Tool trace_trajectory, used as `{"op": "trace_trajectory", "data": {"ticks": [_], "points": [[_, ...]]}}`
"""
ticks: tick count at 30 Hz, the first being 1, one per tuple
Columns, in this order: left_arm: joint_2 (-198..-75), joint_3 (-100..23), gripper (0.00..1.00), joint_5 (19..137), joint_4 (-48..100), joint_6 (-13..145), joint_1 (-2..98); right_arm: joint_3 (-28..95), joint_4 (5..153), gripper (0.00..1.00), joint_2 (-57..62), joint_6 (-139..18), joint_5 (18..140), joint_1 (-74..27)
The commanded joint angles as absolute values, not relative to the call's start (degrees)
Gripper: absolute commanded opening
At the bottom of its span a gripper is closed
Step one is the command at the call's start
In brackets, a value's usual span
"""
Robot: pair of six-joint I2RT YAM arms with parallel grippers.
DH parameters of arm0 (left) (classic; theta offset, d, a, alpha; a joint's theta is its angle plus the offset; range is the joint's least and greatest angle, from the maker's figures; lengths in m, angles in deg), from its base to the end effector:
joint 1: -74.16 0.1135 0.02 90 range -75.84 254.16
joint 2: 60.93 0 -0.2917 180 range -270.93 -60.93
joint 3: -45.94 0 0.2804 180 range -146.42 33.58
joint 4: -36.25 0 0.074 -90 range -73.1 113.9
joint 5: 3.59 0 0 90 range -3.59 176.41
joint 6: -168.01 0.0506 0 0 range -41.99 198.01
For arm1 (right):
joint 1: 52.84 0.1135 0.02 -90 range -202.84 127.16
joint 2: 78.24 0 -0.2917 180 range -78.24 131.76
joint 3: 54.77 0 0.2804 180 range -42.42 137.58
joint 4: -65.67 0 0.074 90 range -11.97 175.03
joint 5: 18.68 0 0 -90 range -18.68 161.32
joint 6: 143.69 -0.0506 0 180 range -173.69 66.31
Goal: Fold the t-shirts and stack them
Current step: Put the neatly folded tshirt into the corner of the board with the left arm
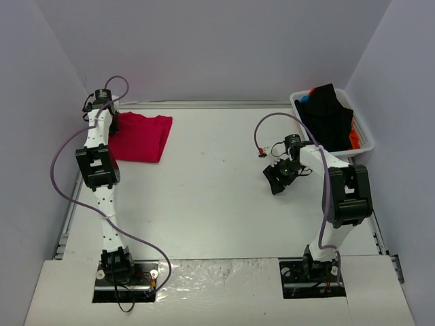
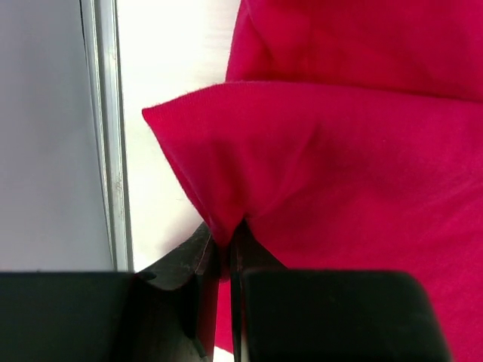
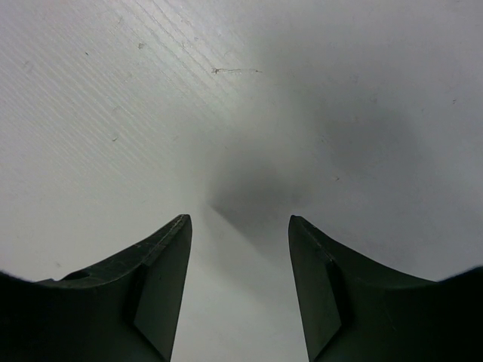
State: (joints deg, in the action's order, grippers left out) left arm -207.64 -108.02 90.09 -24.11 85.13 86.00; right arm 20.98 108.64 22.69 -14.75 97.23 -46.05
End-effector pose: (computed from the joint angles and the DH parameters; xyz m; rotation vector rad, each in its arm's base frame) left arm 0.6029 0.1297 0.2094 -0.1301 2.5050 0.2173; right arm 0.3683 0.0661 0.1697 -1.1257 2.3698 0.4393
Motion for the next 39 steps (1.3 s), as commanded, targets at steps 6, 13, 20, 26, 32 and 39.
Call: {"op": "trace_trajectory", "data": {"ticks": [6, 13, 20, 26, 32, 39], "points": [[-211.04, -114.69, 0.02, 91.6, -25.14, 81.79, 88.84, 21.13, 110.55, 0.5, 26.09, -14.4, 97.07, -46.34], [-212.36, -114.69, 0.02, 91.69, -24.53, 81.53, 90.25, 21.57, 110.55, 0.51, 27.32, -14.49, 96.98, -46.34], [-212.8, -114.07, 0.02, 93.09, -23.48, 81.09, 90.95, 21.57, 110.55, 0.51, 28.2, -14.58, 96.63, -46.34], [-212.89, -112.84, 0.02, 94.06, -22.6, 80.91, 91.56, 21.3, 110.55, 0.52, 28.46, -14.58, 96.28, -46.34], [-210.7, -111.7, 0.42, 92.3, -20.67, 80.3, 91.39, 21.48, 110.37, 0.57, 28.99, -14.67, 96.45, -46.34], [-207.1, -117.76, 0.51, 94.32, -23.21, 81.18, 90.25, 21.3, 110.37, 0.6, 30.31, -14.49, 97.07, -46.34]]}}
